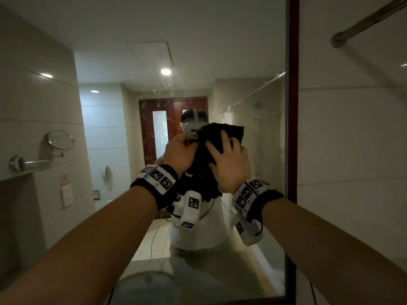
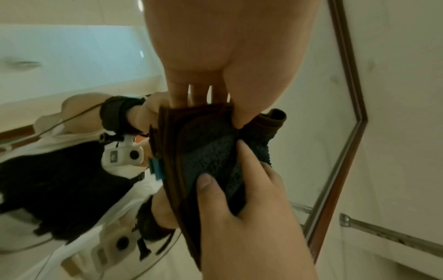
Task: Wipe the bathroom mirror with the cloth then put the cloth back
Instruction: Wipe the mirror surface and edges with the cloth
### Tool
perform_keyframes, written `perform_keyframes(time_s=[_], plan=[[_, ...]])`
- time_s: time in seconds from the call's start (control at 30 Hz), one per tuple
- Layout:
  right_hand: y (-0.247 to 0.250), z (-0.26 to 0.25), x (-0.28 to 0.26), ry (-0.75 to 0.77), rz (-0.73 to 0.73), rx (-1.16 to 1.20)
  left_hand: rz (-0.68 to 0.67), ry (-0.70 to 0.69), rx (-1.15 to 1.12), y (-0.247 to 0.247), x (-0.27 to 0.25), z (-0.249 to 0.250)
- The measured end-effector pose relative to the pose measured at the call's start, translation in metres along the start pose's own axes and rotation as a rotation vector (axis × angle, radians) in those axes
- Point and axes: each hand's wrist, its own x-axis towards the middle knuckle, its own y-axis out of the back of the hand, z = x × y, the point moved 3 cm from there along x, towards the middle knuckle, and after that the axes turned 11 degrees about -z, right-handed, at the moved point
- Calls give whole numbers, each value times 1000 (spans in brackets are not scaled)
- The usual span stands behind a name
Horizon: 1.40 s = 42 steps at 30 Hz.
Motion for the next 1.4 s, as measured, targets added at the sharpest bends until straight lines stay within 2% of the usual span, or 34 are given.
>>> perform_keyframes(time_s=[0.1,0.2,0.27,0.53,0.73,1.07,1.17,1.4], plan=[[3,7,3,-20,15,-78,56,-18,97,7,4,-1],[0,7,6,28,-4,-130,197,-82,257,21,0,-3],[1,6,7,47,2,-107,244,-28,442,29,-3,-6],[-2,2,7,67,-4,-69,209,-38,817,40,-4,-3],[-13,10,8,99,-73,-129,147,-21,926,43,3,12],[-15,19,11,123,-102,-117,142,-71,1020,44,34,44],[-7,19,24,109,-80,-113,175,-108,1033,46,39,44],[36,17,74,61,-77,-78,164,-150,1045,50,42,43]])
